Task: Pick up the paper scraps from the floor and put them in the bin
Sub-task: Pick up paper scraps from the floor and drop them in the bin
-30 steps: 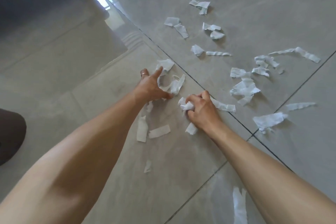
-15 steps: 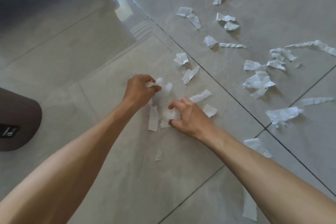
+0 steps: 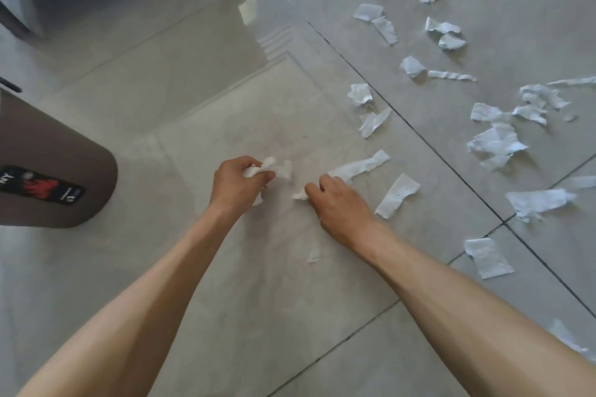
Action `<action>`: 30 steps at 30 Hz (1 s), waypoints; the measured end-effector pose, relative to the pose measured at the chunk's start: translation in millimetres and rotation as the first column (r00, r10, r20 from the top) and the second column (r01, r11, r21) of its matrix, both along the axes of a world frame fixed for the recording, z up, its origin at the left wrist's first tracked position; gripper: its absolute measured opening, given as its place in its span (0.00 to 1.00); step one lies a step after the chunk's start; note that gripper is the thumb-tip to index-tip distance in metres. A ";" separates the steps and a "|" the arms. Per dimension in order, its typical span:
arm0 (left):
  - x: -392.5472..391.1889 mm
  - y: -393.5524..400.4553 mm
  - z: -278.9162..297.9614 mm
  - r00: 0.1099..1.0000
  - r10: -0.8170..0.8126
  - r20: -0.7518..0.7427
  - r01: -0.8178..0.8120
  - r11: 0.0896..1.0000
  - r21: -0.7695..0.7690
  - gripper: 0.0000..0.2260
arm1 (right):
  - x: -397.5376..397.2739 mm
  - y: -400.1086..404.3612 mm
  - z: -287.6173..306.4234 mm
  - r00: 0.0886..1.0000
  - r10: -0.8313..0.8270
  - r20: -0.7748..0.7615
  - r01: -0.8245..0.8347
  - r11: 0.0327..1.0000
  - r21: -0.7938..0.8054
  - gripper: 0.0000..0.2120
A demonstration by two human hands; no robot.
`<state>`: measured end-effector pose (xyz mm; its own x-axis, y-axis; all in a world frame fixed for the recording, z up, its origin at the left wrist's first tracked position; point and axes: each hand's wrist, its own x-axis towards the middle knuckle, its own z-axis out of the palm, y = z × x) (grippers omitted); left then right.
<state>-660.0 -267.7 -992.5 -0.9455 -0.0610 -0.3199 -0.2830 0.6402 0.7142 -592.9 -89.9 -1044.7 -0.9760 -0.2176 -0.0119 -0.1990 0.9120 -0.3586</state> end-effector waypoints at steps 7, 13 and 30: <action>8.1 -21.4 30.9 0.992 0.125 -0.011 -0.121 0.975 0.186 0.05 | -16.6 3.9 51.8 0.893 -0.268 0.362 0.443 0.664 -0.602 0.08; 6.7 -60.8 102.3 0.962 0.250 -0.106 -0.206 0.926 0.317 0.06 | -42.9 -37.1 139.0 0.906 -0.061 0.419 0.404 0.419 -0.813 0.09; 6.0 -274.9 251.3 0.802 0.517 -0.299 -0.419 0.844 0.334 0.07 | -133.4 -271.6 307.2 0.906 0.363 0.218 0.071 0.377 -0.924 0.10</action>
<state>-654.1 -542.6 -741.2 -0.8689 -0.4945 -0.0240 -0.1923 0.2924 0.9368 -726.3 -361.5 -737.5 -0.8945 -0.4468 -0.0155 0.0344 -0.0343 -0.9988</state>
